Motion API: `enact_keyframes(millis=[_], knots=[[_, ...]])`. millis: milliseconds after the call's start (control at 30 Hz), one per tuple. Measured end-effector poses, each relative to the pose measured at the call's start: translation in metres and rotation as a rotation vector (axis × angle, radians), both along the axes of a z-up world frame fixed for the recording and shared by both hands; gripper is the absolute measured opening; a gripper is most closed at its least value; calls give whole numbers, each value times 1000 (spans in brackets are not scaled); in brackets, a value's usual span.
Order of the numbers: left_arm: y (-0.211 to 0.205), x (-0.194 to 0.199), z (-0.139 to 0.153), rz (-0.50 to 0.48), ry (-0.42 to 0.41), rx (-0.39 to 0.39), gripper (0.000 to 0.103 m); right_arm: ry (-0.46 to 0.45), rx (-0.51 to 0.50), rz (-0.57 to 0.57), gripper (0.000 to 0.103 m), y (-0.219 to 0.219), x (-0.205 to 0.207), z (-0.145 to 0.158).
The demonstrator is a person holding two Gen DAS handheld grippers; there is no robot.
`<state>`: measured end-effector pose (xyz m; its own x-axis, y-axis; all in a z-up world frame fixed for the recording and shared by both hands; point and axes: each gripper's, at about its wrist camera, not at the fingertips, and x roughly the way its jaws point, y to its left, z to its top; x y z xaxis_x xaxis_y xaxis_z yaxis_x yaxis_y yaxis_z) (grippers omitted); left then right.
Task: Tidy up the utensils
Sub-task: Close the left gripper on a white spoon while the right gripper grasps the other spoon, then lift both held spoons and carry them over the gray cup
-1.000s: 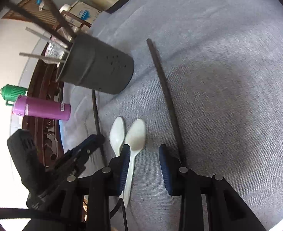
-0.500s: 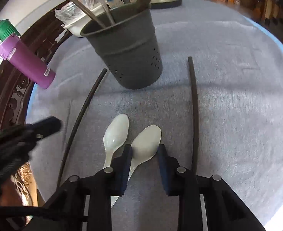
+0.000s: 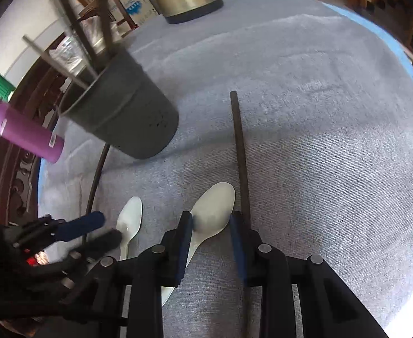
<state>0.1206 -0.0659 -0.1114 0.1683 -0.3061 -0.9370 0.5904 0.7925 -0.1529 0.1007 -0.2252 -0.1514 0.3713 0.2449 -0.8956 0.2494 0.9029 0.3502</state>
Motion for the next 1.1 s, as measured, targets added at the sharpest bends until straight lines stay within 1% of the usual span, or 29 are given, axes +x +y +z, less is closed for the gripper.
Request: enact_keyframes(millis=[67,133,167,200,233,267,400,467,600,700,800,867,933,1033,1100], knots=[[-8,5,-9,-2,11,20,45,28,25,-8,32,0,9,-2],[-16,6,-11,-17,-4,31,45,53,38,-14,32,-6,17,-1],[-19,5,-13,-22,-10,37,43,60,39,-18,32,-8,21,-2],[-20,5,-13,-25,-20,41,40,67,34,-18,32,-8,24,-1],[-22,6,-14,-27,-32,44,32,69,27,-16,32,-8,27,-1],[-23,6,-15,-18,-50,41,30,66,19,-16,32,-7,29,0],[-7,3,-6,0,-57,0,30,23,-18,16,30,-3,35,2],[2,1,3,20,-80,-26,30,-8,3,12,28,-4,30,2],[27,-11,31,58,-149,-71,30,-99,49,-3,27,-13,10,12],[44,-19,58,107,-213,-104,30,-191,37,5,27,-15,-4,29],[59,-27,87,159,-299,-151,30,-280,45,9,27,-14,-21,50],[67,-29,104,190,-358,-192,30,-344,35,22,27,-7,-29,69],[74,-28,124,235,-421,-236,30,-431,9,41,27,2,-40,95],[74,-13,150,297,-488,-299,30,-557,-32,46,27,12,-45,129],[74,-6,162,329,-533,-321,30,-648,-75,34,27,18,-48,150]])
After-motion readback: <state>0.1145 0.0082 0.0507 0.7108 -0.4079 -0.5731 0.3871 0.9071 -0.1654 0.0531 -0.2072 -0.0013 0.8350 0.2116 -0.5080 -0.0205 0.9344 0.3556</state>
